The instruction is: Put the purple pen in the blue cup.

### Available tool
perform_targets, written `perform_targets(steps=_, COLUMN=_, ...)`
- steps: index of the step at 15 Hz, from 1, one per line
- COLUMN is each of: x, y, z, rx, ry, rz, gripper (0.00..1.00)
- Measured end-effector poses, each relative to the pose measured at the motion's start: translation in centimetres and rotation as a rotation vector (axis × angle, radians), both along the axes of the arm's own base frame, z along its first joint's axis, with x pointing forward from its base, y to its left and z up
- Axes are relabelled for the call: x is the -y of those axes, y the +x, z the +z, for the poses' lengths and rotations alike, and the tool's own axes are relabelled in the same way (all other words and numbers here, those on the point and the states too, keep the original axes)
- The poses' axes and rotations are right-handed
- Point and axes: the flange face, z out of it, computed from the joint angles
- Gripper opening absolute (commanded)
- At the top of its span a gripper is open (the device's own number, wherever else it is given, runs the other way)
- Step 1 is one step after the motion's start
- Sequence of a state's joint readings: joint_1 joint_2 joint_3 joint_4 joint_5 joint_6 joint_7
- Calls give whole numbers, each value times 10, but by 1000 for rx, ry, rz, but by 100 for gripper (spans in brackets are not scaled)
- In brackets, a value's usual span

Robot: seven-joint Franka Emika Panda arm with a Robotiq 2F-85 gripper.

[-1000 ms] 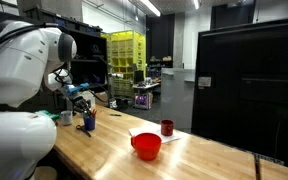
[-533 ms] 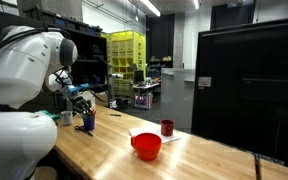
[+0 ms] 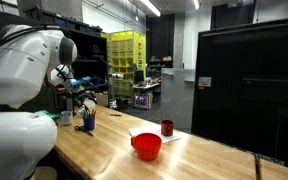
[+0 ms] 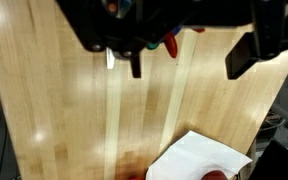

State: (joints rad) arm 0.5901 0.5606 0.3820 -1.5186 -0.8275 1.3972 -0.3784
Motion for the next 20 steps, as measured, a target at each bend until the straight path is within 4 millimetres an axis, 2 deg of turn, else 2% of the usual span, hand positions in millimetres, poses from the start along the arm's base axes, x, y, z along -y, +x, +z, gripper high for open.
perform_targets(steps=2, x=12, y=7, z=22, rx=21, ry=43, rz=-65, gripper=100)
perform_targets(steps=4, x=32, y=16, z=46, rx=25, ry=107, rz=-155, gripper=100)
perform_targets(steps=7, x=74, y=29, z=77, rx=10, ry=238, rz=-292, gripper=100)
perform_targets(steps=9, x=104, y=38, z=87, rx=4, ry=340, rz=-370, gripper=100)
perform_targets(steps=12, x=153, y=48, z=92, rx=23, ry=488, rz=-487, gripper=100)
perform_targets(steps=15, x=199, y=50, z=87, rx=77, ry=615, rz=-597, gripper=100)
perform_targets(steps=20, x=270, y=29, z=75, rx=198, ry=784, rz=-786, gripper=100)
